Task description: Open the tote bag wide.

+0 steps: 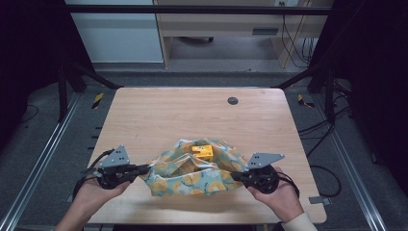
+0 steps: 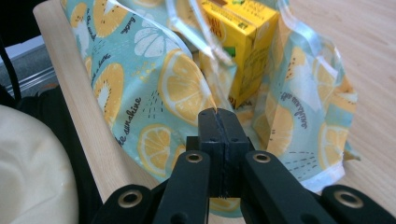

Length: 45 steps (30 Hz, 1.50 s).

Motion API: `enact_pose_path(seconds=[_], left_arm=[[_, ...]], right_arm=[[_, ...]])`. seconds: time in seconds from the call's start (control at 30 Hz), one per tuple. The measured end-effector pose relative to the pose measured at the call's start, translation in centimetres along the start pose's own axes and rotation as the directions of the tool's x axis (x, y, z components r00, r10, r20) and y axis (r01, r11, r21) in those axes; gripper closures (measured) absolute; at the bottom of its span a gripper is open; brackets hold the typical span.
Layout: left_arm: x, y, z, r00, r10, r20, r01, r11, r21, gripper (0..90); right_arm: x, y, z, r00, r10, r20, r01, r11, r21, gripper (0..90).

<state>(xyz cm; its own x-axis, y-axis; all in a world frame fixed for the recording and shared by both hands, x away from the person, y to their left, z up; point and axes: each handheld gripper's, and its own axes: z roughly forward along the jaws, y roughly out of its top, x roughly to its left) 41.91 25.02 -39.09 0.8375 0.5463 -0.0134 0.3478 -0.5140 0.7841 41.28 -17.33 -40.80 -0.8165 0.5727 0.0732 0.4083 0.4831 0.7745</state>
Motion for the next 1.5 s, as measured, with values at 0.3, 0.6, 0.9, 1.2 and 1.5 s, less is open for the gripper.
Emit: enact_pose_path(seconds=[0.3,0.6,0.9,1.2,1.5], left_arm=[[0.2,-2.4,2.0,0.9991,-0.041,-0.012,0.042,0.9985,0.036,89.1],[0.3,-3.0,2.3,0.9982,-0.056,-0.019,0.057,0.9981,0.024,89.0],[-0.2,-2.5,1.8,0.9992,-0.038,-0.011,0.038,0.9993,0.007,88.9],[-0.8,-2.3,2.2,0.9998,-0.018,-0.006,0.018,0.9997,0.017,88.9],[-0.8,-2.6,2.3,0.9998,-0.022,0.002,0.022,0.9995,0.021,88.9]], right_arm=[[0.1,-0.4,0.9,1.0,0.0,-0.006,0.0,1.0,0.026,86.8],[0.3,0.1,0.8,0.9996,-0.002,0.027,0.001,1.0,0.018,66.3],[0.3,1.6,-0.3,0.9974,-0.028,0.066,0.029,0.999,-0.016,60.9],[-1.1,3.4,1.2,0.9893,-0.039,0.141,0.041,0.999,-0.009,57.0],[-2.4,4.9,4.3,0.9813,-0.059,0.183,0.045,0.996,0.078,51.4]])
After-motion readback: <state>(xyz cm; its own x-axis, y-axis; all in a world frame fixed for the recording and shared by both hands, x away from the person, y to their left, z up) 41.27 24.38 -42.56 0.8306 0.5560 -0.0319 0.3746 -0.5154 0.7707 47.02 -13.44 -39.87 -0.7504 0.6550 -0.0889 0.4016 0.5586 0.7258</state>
